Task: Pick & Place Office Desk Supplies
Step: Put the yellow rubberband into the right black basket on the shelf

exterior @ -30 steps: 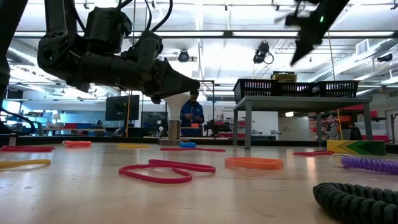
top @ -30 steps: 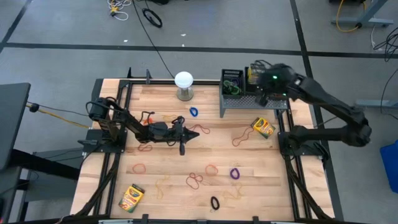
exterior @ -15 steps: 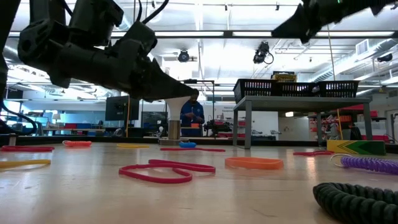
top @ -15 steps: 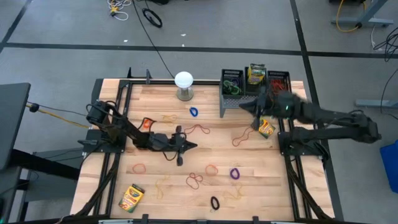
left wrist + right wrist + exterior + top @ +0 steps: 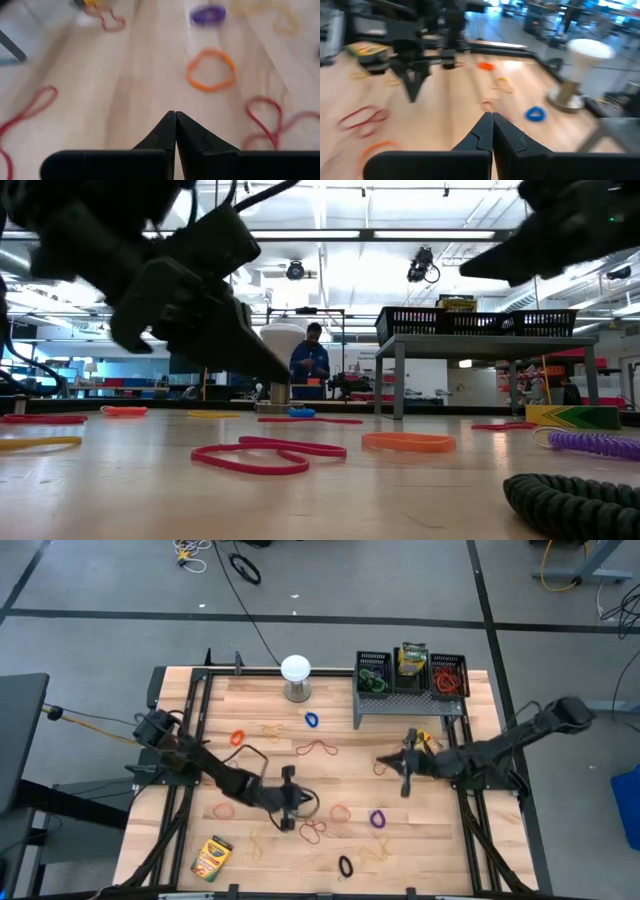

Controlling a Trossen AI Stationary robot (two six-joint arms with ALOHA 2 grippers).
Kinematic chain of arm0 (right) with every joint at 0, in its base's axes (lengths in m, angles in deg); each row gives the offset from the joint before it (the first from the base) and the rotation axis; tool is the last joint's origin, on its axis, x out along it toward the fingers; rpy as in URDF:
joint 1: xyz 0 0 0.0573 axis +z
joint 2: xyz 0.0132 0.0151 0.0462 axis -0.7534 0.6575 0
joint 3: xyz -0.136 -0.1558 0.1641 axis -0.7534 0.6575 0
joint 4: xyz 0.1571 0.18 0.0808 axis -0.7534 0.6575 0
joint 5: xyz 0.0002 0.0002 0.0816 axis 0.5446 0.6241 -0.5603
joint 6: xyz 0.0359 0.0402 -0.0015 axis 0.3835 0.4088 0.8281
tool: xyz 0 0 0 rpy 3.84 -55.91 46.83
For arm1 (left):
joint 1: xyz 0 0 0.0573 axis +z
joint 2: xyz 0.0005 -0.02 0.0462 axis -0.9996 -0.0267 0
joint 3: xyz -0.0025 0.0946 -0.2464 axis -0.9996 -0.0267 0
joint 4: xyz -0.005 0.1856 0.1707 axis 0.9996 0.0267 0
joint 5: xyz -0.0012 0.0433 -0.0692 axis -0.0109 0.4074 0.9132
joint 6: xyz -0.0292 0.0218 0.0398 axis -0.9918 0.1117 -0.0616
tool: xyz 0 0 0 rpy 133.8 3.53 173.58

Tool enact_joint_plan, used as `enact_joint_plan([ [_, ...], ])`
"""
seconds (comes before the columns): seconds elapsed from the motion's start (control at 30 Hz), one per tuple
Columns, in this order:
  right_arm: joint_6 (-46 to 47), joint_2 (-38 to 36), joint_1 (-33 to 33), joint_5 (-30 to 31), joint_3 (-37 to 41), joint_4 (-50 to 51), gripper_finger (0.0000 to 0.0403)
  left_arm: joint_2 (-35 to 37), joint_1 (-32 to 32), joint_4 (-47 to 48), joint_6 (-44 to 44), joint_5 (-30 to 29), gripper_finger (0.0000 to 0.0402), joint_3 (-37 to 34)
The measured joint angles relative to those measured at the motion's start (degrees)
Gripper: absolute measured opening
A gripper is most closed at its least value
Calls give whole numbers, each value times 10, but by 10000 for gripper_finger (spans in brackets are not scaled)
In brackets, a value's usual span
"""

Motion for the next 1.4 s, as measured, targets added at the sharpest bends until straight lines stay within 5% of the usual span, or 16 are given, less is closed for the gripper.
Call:
enact_joint_plan([
  [0.27, 4, 73, 94, 39, 33, -78, 4, 0, -76, 341, -173, -15, 80, 140],
  [0.77, 4, 176, 117, 40, 36, -168, 4, -26, -198, 639, -494, 35, 167, 261],
  [1.0, -2, 177, 120, 38, 36, -172, 4, -34, -203, 693, -650, 55, 170, 262],
  [1.4, -3, 177, 120, 36, 36, -169, 5, -60, -194, 726, -688, 91, 169, 262],
])
